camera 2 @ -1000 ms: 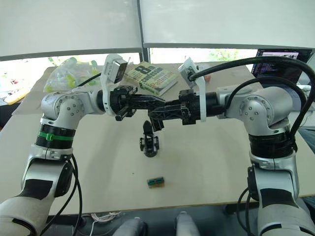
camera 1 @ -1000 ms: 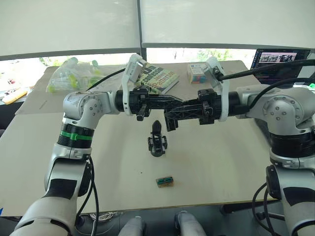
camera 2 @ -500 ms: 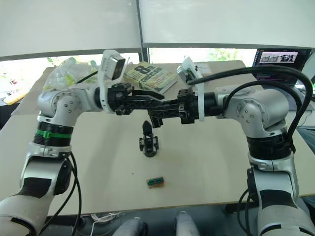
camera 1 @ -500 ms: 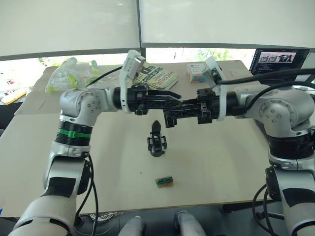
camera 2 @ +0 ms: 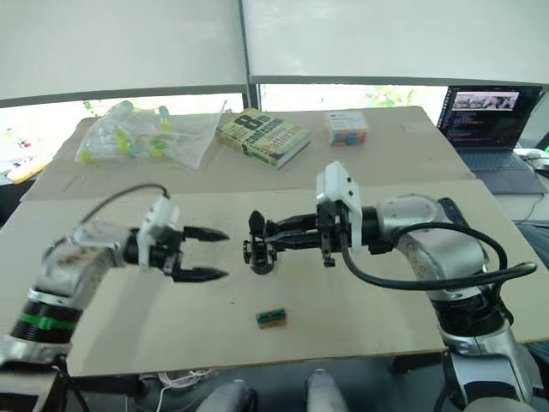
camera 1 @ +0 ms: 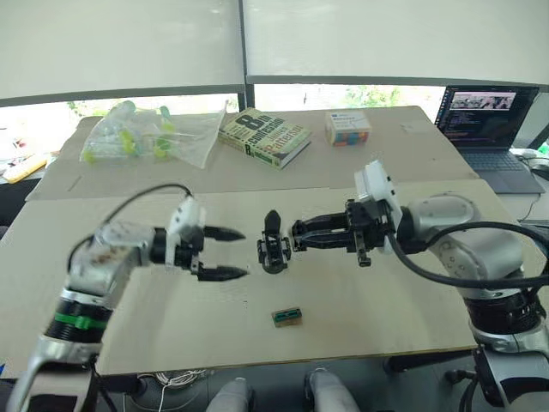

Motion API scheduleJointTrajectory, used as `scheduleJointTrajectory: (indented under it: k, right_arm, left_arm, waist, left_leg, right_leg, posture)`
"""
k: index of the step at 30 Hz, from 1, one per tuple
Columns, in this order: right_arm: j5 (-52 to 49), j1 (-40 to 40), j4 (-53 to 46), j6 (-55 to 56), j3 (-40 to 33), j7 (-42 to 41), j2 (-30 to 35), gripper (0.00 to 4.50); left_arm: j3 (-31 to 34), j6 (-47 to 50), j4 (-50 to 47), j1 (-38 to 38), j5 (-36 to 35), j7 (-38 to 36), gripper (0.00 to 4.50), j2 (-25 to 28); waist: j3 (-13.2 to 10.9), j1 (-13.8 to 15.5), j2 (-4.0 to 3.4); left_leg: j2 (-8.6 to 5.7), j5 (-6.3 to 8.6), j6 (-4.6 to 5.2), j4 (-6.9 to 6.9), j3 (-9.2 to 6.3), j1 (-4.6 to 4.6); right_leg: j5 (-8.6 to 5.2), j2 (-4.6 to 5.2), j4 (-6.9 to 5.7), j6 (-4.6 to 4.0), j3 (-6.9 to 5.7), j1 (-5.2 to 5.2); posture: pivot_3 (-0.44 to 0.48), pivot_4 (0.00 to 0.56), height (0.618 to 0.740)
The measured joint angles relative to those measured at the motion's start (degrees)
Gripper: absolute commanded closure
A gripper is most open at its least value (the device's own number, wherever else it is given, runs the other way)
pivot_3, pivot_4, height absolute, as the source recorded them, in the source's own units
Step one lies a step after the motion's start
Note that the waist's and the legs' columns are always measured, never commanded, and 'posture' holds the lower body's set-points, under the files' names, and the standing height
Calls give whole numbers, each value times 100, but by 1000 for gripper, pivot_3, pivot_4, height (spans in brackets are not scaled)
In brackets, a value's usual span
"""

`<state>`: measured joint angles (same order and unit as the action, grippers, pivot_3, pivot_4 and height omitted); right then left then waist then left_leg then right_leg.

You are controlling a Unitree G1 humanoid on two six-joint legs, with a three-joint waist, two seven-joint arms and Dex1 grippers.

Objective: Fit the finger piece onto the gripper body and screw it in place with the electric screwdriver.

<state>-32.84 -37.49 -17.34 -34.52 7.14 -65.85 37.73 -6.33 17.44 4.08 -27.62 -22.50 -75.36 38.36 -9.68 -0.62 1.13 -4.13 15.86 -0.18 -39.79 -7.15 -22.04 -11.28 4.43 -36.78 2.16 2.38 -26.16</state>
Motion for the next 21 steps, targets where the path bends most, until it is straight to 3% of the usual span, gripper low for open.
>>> scheduleJointTrajectory:
  k: [7, 19, 21]
  right_arm:
    - [149, 42, 119, 284, 149, -159, -24, 4200]
    - [302, 77, 209, 414, 193, -293, 76, 4200]
    - [308, 78, 209, 414, 192, -289, 102, 4200]
  left_arm:
    - [-325, -1350, 1312, -85, 902, 383, 0, -642]
    - [-467, -1840, 2416, -470, 1328, 1037, 0, -1793]
    - [-467, -1857, 2428, -470, 1332, 1079, 503, -1835]
  waist:
    - [0, 28, 0]
    - [1, -8, 1]
    - [1, -11, 1]
  left_leg:
    - [-3, 0, 1, -1, 0, 0]
    - [-3, 1, 2, -3, 1, 2]
    - [-2, 1, 2, -3, 0, 3]
  right_leg:
    - [2, 1, 1, 2, 0, 2]
    - [2, 0, -3, 3, 1, 2]
    - [2, 0, -4, 3, 1, 2]
  posture:
    - [0, 150, 740]
    - [0, 150, 740]
    - [0, 150, 740]
